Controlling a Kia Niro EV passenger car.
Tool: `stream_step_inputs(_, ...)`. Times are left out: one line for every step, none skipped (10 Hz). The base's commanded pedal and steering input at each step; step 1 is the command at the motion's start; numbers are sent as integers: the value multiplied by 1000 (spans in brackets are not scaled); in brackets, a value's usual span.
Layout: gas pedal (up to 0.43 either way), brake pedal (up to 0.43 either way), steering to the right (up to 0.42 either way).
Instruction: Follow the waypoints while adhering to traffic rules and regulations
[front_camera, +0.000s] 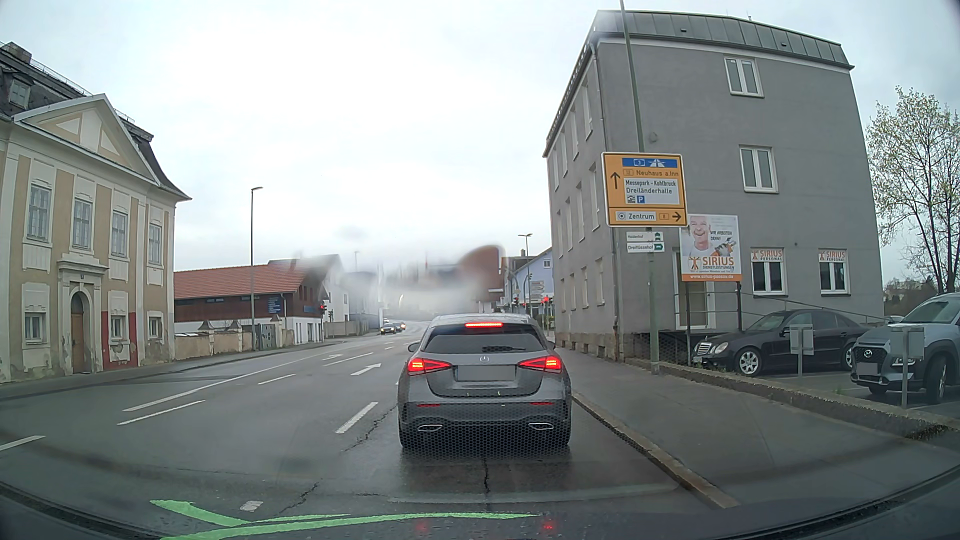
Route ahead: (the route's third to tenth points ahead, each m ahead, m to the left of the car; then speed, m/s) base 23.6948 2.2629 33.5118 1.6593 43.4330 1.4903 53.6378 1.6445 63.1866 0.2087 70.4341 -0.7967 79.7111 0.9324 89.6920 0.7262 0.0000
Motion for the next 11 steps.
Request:
stream_step_inputs(0, 201, -7)
stream_step_inputs(0, 201, -7)
stream_step_inputs(0, 201, -7)
stream_step_inputs(0, 201, -7)
stream_step_inputs(0, 201, -7)
stream_step_inputs(0, 201, -7)
stream_step_inputs(0, 201, -7)
stream_step_inputs(0, 201, -7)
stream_step_inputs(0, 201, -7)
stream_step_inputs(0, 201, -7)
stream_step_inputs(0, 201, -7)
